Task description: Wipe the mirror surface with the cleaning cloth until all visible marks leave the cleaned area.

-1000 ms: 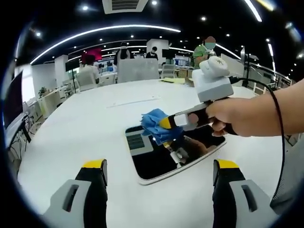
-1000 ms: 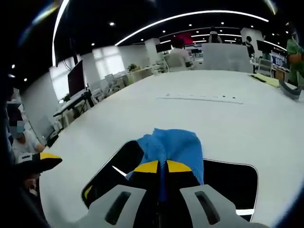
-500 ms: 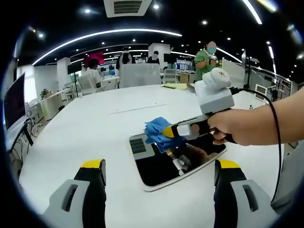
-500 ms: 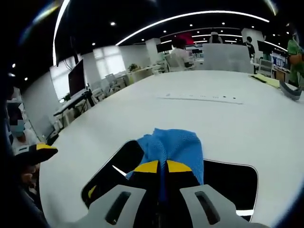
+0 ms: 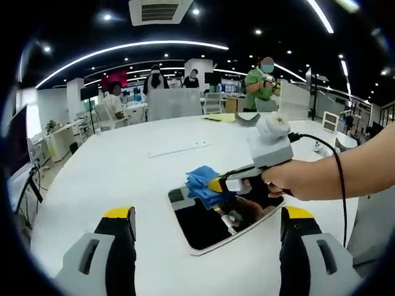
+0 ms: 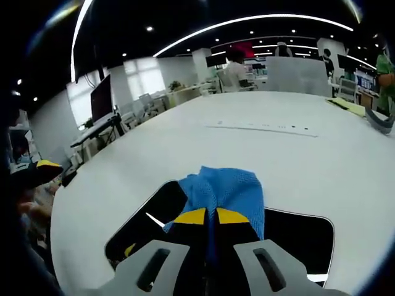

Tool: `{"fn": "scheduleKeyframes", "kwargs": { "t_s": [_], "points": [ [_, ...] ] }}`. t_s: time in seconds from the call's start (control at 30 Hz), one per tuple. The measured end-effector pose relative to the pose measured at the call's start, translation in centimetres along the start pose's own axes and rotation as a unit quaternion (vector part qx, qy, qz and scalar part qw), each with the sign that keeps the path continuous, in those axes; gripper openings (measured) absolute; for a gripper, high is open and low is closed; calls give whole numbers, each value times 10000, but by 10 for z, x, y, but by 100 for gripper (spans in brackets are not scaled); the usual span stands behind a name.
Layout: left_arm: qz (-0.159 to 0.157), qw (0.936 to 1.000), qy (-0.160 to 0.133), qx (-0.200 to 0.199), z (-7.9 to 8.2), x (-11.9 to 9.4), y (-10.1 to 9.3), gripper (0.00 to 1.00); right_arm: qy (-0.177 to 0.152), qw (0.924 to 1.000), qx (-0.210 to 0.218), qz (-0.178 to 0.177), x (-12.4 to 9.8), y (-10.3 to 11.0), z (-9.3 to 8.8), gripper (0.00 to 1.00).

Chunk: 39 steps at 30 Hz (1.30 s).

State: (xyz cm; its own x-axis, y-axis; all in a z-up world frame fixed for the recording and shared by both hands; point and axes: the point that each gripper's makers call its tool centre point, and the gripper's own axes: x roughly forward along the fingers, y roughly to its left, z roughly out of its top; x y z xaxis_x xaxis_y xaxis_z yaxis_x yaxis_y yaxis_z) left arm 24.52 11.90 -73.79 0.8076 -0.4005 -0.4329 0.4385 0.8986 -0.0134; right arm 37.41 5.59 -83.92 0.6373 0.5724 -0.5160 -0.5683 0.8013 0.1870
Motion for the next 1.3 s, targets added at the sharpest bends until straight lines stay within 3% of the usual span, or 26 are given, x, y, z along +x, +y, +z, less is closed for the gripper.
{"fn": "scheduleKeyframes", "kwargs": {
  "t_s": [0.2,0.43,0.73,0.9,1.0,1.3],
  "points": [
    [-148,9999,-21,9,6,-11,-1,98,-12,10000,21,-25,3,-2,0,0],
    [-264,9995,152,-66,-12,-23,-5,96,-12,10000,18,-29,5,-3,0,0],
    [-264,9995,-39,-140,-14,-46,-19,97,-22,10000,-2,-46,4,-2,0,0],
    [-411,9991,-81,-76,-20,-45,-30,98,-38,10000,-14,-49,4,-2,0,0],
    [-374,9992,4,-120,-25,-43,-29,98,-37,10000,-12,-54,7,-4,0,0],
    [-282,9994,-87,-193,-21,-45,-22,98,-32,10000,8,-83,7,-6,0,0]
  ]
}}
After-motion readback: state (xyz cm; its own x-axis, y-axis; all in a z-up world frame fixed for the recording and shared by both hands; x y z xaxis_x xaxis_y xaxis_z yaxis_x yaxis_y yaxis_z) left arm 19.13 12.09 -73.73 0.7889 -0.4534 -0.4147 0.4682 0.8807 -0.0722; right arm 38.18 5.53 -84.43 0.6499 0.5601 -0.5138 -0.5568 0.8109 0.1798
